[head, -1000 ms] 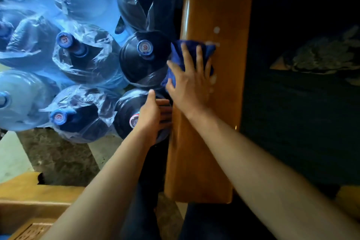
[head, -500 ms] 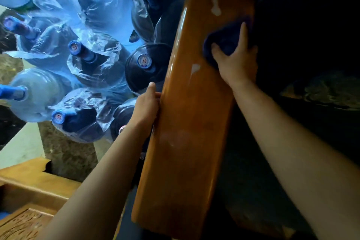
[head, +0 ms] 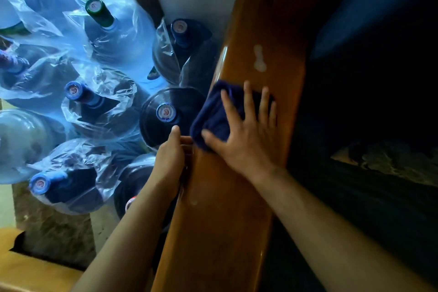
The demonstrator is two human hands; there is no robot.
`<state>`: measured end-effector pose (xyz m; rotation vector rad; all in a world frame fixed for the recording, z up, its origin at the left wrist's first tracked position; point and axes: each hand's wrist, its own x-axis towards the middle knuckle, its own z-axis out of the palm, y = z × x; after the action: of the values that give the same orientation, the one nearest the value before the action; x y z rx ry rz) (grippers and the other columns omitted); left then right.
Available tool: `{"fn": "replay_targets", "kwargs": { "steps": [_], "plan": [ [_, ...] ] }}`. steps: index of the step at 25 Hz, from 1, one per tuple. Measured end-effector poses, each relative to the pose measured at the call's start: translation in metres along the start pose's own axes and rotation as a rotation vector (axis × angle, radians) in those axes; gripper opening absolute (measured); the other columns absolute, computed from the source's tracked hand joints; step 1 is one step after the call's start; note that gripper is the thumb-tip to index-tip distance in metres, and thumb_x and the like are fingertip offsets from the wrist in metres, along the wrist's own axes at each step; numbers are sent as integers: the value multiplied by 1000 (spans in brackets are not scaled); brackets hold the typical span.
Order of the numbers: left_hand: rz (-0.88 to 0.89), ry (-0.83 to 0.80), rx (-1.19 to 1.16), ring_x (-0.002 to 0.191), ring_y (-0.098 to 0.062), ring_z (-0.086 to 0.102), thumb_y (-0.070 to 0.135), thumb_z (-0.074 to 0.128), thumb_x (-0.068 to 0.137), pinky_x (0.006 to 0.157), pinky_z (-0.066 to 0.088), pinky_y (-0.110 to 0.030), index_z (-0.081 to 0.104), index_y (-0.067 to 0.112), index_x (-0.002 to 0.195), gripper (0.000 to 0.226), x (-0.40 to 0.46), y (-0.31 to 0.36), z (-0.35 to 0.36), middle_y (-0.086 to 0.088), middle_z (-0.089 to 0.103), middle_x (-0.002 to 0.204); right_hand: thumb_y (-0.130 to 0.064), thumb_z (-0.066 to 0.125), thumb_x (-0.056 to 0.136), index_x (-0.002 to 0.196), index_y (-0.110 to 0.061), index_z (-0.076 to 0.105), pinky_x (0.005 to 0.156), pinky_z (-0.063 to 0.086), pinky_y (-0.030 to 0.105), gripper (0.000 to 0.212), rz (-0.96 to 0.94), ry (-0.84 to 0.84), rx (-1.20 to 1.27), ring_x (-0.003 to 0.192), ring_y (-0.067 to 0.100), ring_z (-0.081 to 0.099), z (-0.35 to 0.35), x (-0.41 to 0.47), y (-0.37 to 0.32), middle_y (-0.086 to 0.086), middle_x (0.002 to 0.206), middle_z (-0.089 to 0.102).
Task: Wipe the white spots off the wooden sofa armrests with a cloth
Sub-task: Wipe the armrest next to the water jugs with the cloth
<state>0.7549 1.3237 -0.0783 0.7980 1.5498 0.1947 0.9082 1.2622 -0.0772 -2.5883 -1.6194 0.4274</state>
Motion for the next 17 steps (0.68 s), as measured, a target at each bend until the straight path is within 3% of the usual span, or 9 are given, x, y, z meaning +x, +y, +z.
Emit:
{"fn": "replay_targets", "kwargs": {
  "steps": [2, 4, 6, 8, 11, 14, 16, 17],
  "plan": [
    [10, -56, -22, 83, -29, 73, 61, 27, 102, 74, 51, -40, 80, 20, 89, 69, 5, 6, -2, -8, 80, 84, -83, 38, 85, 162, -39, 8, 125, 1, 61, 94, 146, 48, 39, 156, 45, -7, -20, 94, -4, 13, 172, -1],
    [30, -69, -44, 87, -32, 72, 60, 26, 103, 76, 52, -43, 80, 21, 97, 67, 8, 18, 0, -14, 79, 92, -73, 44, 90, 162, -37, 15, 125, 5, 62, 86, 270, 91, 66, 156, 45, -3, -24, 125, -18, 14, 172, 5],
    [35, -67, -89, 86, -32, 70, 56, 28, 105, 76, 51, -41, 77, 16, 102, 64, 12, 31, 7, -17, 78, 95, -65, 40, 95, 161, -38, 21, 125, 10, 60, 73, 92, 107, 61, 157, 41, 2, -12, 87, -20, 11, 172, 11],
    [26, -75, -145, 76, -28, 68, 52, 31, 106, 66, 49, -34, 73, 8, 105, 61, 17, 44, 13, -16, 77, 95, -67, 32, 97, 159, -43, 22, 127, 12, 55, 67, -74, 113, 55, 159, 32, 4, 0, 23, 0, 6, 173, 8],
    [22, -93, -143, 86, -31, 60, 50, 31, 106, 65, 44, -33, 70, 5, 108, 59, 30, 59, 22, -18, 71, 100, -68, 28, 99, 160, -36, 22, 124, 23, 49, 70, 181, 173, 111, 156, 32, 13, -12, 45, 51, 7, 171, 4],
    [30, -84, -128, 90, -25, 66, 50, 30, 107, 73, 48, -36, 71, 11, 105, 56, 40, 68, 29, -11, 74, 97, -53, 39, 103, 149, -15, 42, 100, 51, 38, 60, 480, 348, 137, 133, 28, 46, -41, 132, 51, 12, 160, 24],
    [12, -95, -128, 93, -25, 68, 51, 30, 106, 75, 48, -36, 73, 13, 103, 57, 45, 70, 31, -9, 76, 94, -46, 40, 105, 139, -13, 53, 88, 53, 34, 48, 604, 431, 116, 119, 24, 54, -41, 147, 28, 9, 150, 36],
    [2, -102, -129, 94, -25, 69, 52, 30, 106, 76, 49, -37, 74, 14, 102, 58, 46, 69, 32, -8, 78, 92, -43, 41, 105, 137, -16, 56, 89, 50, 33, 44, 556, 453, 111, 116, 23, 55, -36, 135, 15, 7, 146, 42]
  ]
}}
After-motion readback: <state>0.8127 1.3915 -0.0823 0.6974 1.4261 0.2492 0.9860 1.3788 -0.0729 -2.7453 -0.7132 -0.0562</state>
